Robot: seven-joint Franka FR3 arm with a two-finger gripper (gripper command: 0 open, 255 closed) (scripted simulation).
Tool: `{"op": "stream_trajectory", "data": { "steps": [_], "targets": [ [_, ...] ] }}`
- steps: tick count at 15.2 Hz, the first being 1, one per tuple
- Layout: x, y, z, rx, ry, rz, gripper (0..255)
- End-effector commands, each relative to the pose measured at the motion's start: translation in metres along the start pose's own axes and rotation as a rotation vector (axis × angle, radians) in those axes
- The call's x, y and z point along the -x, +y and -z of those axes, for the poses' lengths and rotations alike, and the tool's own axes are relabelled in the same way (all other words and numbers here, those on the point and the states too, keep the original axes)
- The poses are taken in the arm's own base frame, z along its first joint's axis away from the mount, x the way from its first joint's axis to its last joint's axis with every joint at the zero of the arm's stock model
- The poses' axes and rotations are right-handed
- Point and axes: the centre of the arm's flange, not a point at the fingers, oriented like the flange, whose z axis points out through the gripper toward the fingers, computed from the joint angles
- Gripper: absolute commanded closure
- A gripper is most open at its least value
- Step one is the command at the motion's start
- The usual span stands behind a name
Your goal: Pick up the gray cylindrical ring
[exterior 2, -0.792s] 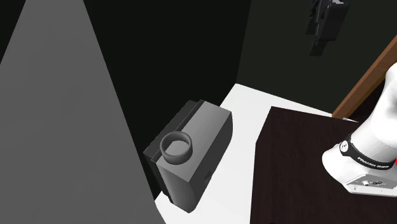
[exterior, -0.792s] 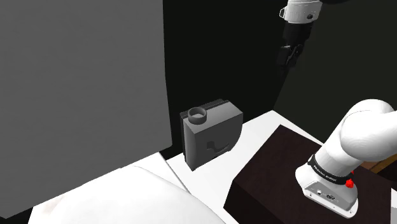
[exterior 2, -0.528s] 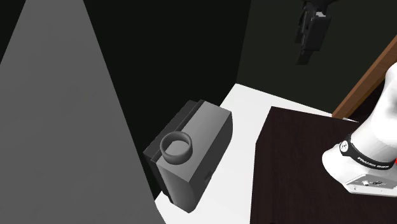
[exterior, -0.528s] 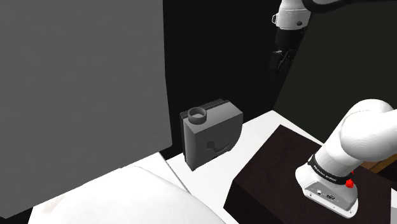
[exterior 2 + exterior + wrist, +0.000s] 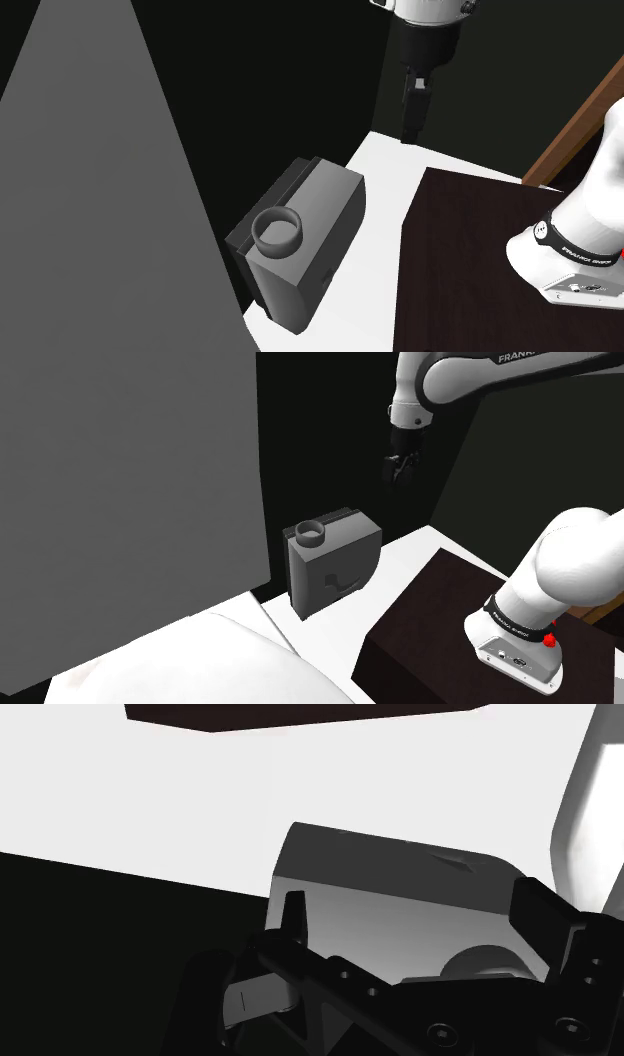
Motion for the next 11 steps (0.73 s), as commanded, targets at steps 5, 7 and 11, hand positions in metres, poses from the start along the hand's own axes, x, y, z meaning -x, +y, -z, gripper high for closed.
{"op": "stream_trajectory", "data": {
  "steps": [5,7,11],
  "targets": [
    [-0.061,-0.022,-0.044,-0.020,0.010,0.004,0],
    [-0.080,-0.030,-0.059,-0.027,0.013,0.005,0],
    [-0.119,-0.045,-0.089,-0.040,0.019,0.007,0]
  ]
}}
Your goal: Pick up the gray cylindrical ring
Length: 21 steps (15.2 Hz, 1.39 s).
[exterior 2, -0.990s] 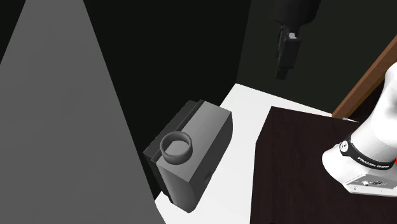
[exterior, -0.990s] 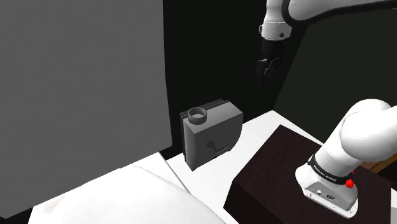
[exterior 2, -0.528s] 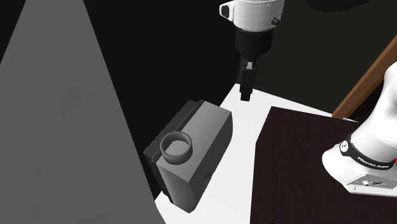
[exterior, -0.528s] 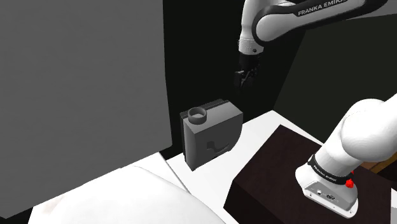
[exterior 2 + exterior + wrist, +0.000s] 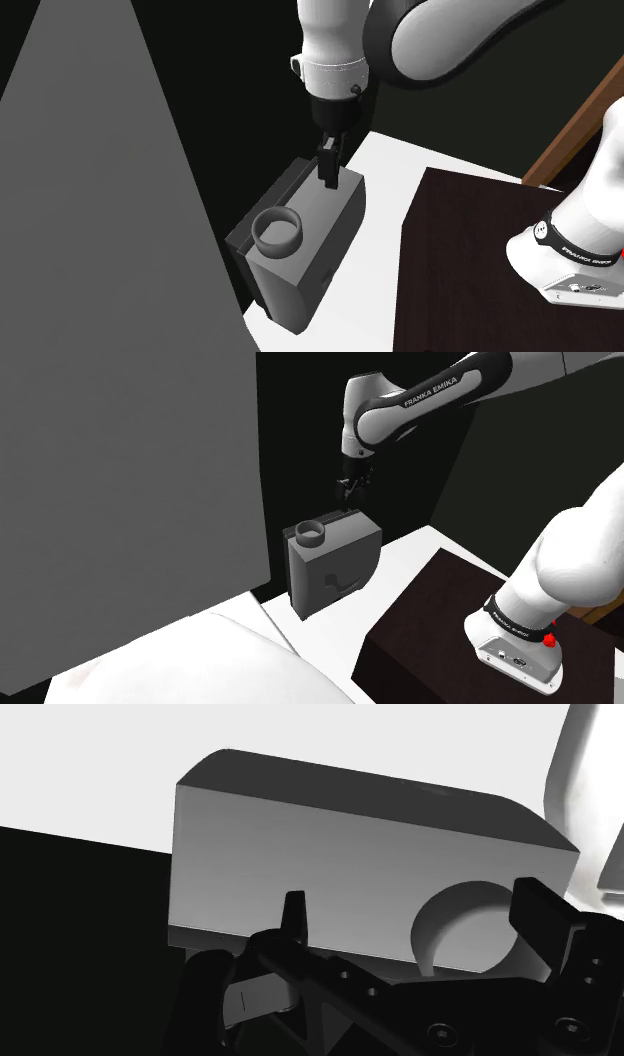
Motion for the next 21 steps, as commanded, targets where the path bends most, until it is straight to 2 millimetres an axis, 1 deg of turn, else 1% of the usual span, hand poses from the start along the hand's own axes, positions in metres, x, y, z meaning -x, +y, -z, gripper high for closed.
{"op": "stream_trajectory", "data": {
  "steps": [1,9,10,16,17,19,20,21],
  "targets": [
    [-0.018,-0.006,-0.018,-0.007,0.003,0.001,0],
    [-0.096,-0.037,-0.078,-0.033,0.014,0.006,0],
    [-0.097,-0.037,-0.078,-0.033,0.014,0.006,0],
    [-0.099,-0.037,-0.110,-0.033,0.014,0.006,0],
    [-0.100,-0.037,-0.118,-0.033,0.014,0.006,0],
    [-0.100,-0.037,-0.118,-0.033,0.014,0.006,0],
    [-0.103,-0.042,-0.118,-0.033,0.014,0.006,255],
    [-0.102,-0.039,-0.117,-0.033,0.015,0.007,255]
  ]
}}
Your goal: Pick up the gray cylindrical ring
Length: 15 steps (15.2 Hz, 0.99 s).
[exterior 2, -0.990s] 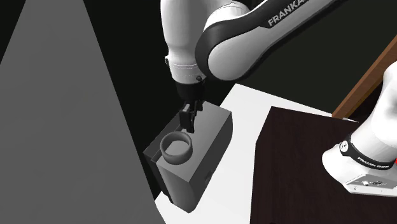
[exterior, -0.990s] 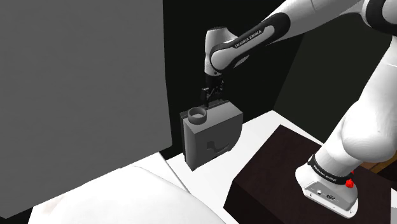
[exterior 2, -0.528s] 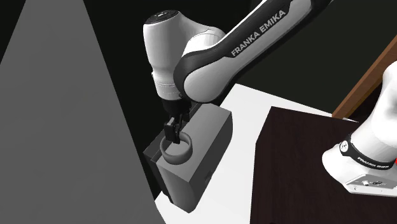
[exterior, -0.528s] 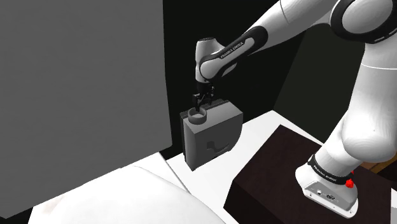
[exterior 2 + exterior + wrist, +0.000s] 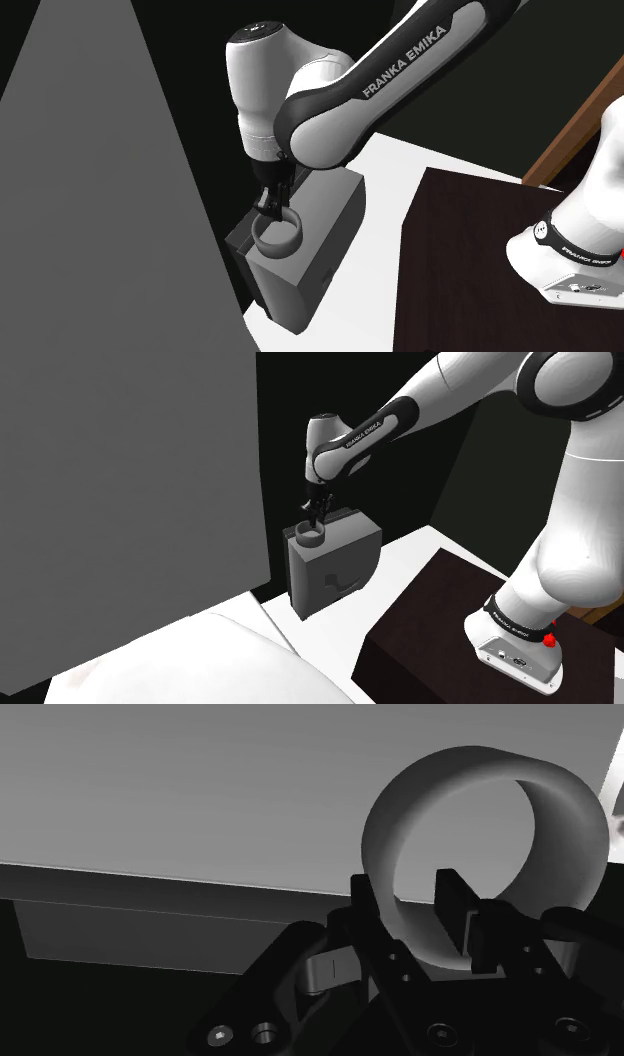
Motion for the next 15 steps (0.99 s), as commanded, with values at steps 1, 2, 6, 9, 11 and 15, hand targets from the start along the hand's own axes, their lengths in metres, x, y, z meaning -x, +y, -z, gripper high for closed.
{"op": "stream_trajectory", "data": {
  "steps": [1,2,6,9,11,15],
  "targets": [
    [0.000,0.006,-0.028,0.006,-0.043,0.055,255],
    [0.000,0.008,-0.025,0.006,-0.043,0.056,255],
    [0.006,0.005,-0.026,0.006,-0.043,0.055,255],
    [0.002,0.006,-0.021,0.006,-0.044,0.055,255],
    [0.003,0.006,-0.011,0.006,-0.044,0.055,255],
    [0.003,0.005,0.010,0.006,-0.044,0.055,255]
  ]
}}
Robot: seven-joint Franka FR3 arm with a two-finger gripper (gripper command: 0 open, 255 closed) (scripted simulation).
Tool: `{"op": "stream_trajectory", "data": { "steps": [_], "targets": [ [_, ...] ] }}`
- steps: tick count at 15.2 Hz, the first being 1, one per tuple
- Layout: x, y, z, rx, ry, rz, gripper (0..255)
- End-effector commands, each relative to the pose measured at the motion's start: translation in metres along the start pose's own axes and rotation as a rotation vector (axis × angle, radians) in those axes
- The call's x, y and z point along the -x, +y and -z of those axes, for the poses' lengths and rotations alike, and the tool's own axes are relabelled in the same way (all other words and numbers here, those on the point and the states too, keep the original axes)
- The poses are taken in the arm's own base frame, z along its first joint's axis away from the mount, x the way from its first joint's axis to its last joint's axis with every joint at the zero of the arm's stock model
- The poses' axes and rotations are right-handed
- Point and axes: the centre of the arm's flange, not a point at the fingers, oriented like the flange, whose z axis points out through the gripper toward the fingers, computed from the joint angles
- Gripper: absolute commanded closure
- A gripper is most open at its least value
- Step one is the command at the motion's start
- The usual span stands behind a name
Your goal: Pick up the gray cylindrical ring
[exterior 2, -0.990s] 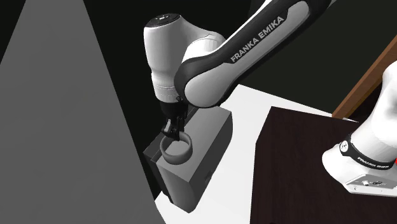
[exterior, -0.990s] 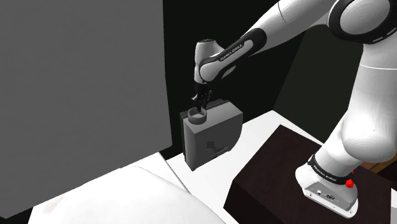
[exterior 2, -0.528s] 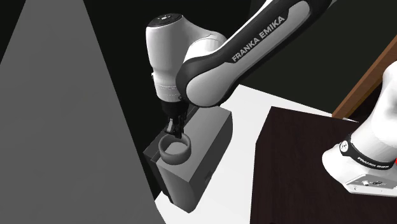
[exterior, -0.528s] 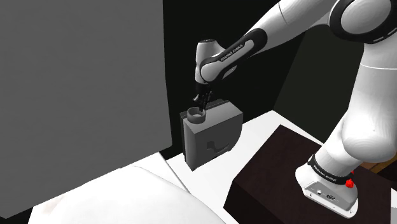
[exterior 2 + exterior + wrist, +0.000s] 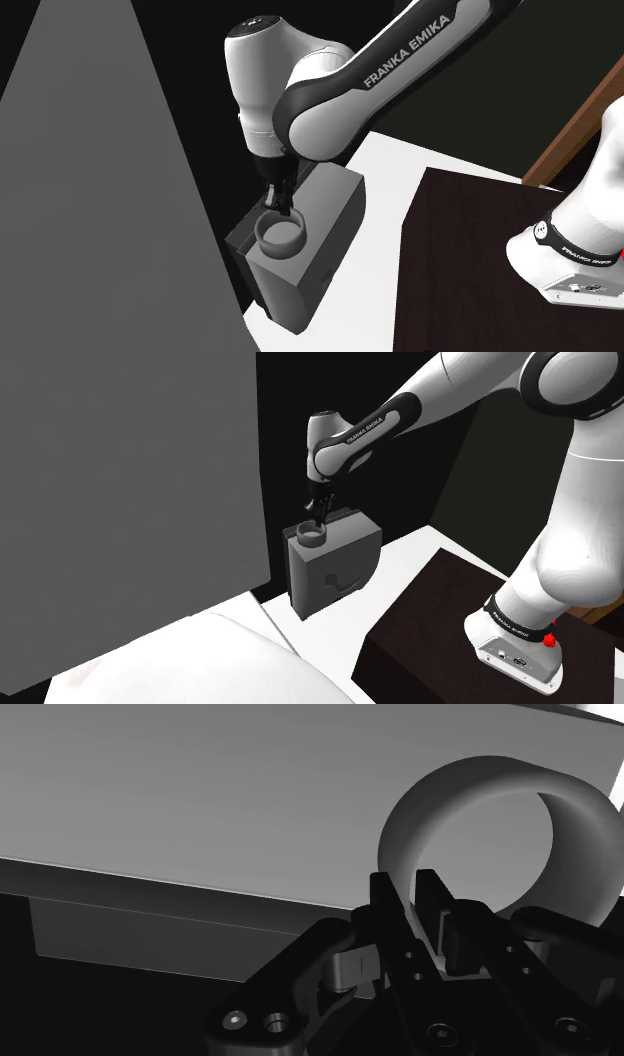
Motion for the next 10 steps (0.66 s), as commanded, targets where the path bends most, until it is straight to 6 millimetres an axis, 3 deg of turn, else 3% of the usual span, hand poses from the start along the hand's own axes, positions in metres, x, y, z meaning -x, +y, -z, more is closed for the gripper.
{"op": "stream_trajectory", "data": {
  "steps": [1,8,10],
  "targets": [
    [0.000,0.001,0.010,0.000,0.000,0.000,255],
    [0.002,-0.001,0.047,0.000,0.000,0.000,255],
    [0.002,-0.001,0.048,0.000,0.000,0.000,255]
  ]
}}
